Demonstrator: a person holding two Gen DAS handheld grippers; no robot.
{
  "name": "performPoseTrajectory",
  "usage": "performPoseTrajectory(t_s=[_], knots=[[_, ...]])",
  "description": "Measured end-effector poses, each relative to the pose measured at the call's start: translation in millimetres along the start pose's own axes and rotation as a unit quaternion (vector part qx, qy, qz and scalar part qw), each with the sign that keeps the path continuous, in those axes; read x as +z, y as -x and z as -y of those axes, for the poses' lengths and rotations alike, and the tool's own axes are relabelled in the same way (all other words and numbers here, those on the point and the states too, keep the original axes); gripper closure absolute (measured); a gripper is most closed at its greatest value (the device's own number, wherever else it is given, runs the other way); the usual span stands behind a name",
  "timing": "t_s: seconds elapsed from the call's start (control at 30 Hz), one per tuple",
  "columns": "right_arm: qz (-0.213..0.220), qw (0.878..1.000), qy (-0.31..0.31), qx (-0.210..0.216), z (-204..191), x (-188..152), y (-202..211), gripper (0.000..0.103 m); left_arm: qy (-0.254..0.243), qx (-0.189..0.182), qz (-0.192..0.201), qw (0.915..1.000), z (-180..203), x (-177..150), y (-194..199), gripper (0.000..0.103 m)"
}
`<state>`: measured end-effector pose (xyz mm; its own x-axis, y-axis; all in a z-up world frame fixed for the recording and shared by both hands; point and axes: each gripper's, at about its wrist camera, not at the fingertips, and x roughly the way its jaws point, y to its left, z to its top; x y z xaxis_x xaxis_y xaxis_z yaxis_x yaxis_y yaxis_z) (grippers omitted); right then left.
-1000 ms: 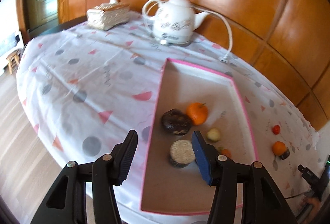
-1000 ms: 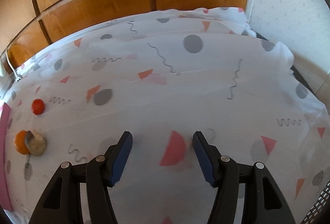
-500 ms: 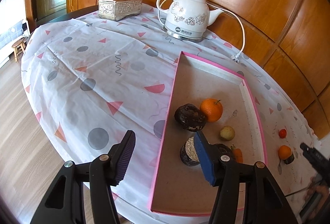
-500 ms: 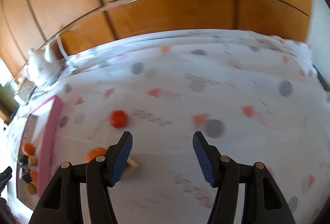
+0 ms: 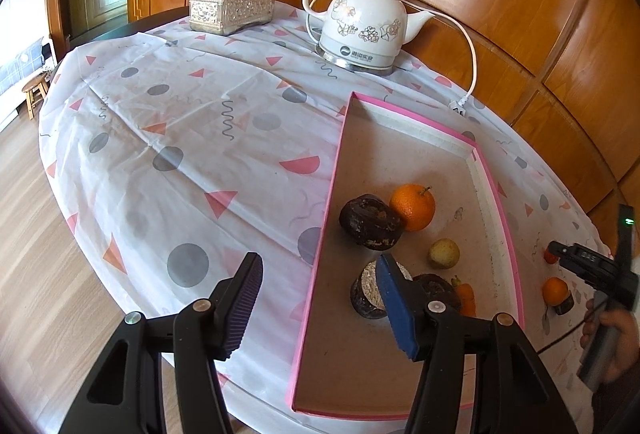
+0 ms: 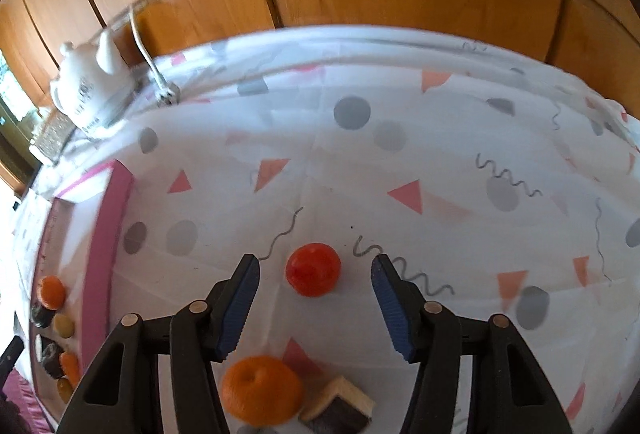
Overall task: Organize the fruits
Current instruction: 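Reach the right tool to the red tomato and grasp it, then carry the tomato into the tray and open the right tool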
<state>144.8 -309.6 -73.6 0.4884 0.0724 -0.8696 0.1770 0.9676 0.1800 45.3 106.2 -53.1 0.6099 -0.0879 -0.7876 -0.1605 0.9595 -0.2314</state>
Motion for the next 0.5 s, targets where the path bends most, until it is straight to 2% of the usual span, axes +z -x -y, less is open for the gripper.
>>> performPoseTrajectory(t_s=[0.07,0.27,0.5], knots=[[-0.016,1.000,0.001,0.002,-0.9,1.4,-10.1,0.072,0.000,0.000,-0.001,1.0000,0.2,0.0,-0.7,0.044],[0.012,1.000,0.023,-0.011,-8.0,-2.0,0.1,0.073,0.003,0.000,-0.005,1.0000,-1.5,-1.0,-3.8,0.043],[0.042,0.997,0.060,0.036,-40.2,-15.9,31.5,0.073,0.003,-0.004,0.003,1.0000,-1.2,-1.1,1.7,0.043]])
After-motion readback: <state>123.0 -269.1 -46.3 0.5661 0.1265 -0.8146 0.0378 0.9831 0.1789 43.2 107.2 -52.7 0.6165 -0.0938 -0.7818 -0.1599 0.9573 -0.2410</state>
